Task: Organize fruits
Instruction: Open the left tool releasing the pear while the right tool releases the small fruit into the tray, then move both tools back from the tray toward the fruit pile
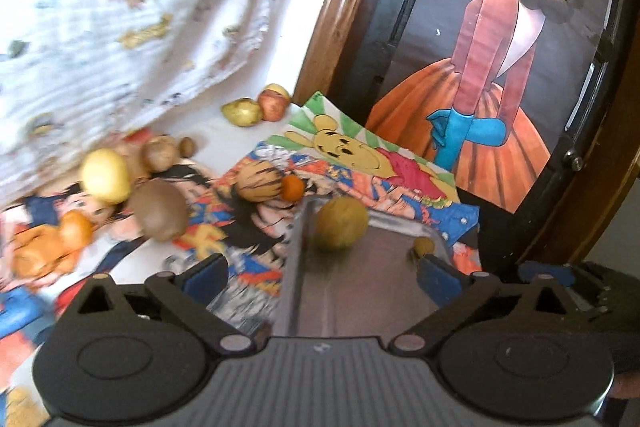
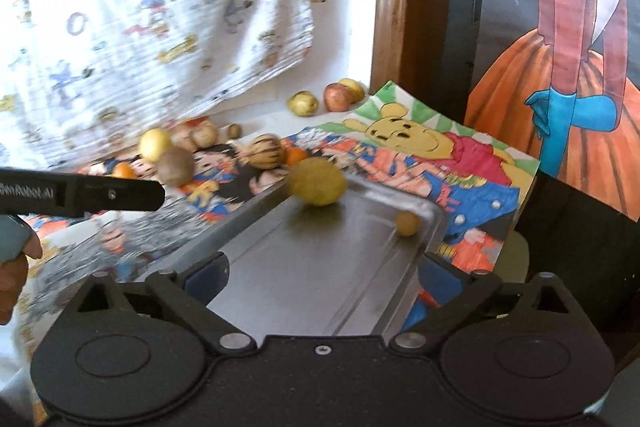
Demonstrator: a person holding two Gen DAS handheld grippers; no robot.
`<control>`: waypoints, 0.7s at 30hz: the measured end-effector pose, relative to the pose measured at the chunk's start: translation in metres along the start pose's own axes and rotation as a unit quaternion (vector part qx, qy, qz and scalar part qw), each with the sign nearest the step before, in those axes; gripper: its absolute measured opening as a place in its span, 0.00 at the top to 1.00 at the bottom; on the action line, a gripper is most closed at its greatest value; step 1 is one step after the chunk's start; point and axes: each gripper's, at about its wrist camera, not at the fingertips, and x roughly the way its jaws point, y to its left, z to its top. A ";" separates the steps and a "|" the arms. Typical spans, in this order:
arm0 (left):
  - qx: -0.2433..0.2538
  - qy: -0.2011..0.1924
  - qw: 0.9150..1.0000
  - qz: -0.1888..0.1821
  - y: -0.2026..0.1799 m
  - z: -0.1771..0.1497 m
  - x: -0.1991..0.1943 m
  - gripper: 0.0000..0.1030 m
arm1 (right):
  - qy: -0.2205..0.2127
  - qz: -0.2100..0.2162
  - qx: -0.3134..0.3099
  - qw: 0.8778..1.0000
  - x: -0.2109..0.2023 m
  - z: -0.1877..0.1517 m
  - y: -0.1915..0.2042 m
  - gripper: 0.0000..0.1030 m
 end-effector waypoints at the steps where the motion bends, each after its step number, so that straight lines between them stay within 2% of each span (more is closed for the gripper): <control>1: 0.004 -0.001 1.000 0.004 0.001 -0.004 -0.007 0.01 | 0.003 0.002 0.002 1.000 -0.006 -0.003 0.005 0.01; 8: 0.026 0.001 0.999 0.020 0.017 -0.036 -0.053 0.01 | 0.040 0.015 0.021 0.999 -0.038 -0.028 0.038 0.01; 15: 0.021 0.040 0.998 0.034 0.040 -0.054 -0.078 0.00 | 0.083 0.026 0.056 0.995 -0.051 -0.051 0.064 0.01; 21: 0.023 0.064 0.996 0.051 0.061 -0.064 -0.088 0.00 | 0.115 0.042 0.060 0.991 -0.046 -0.058 0.086 0.01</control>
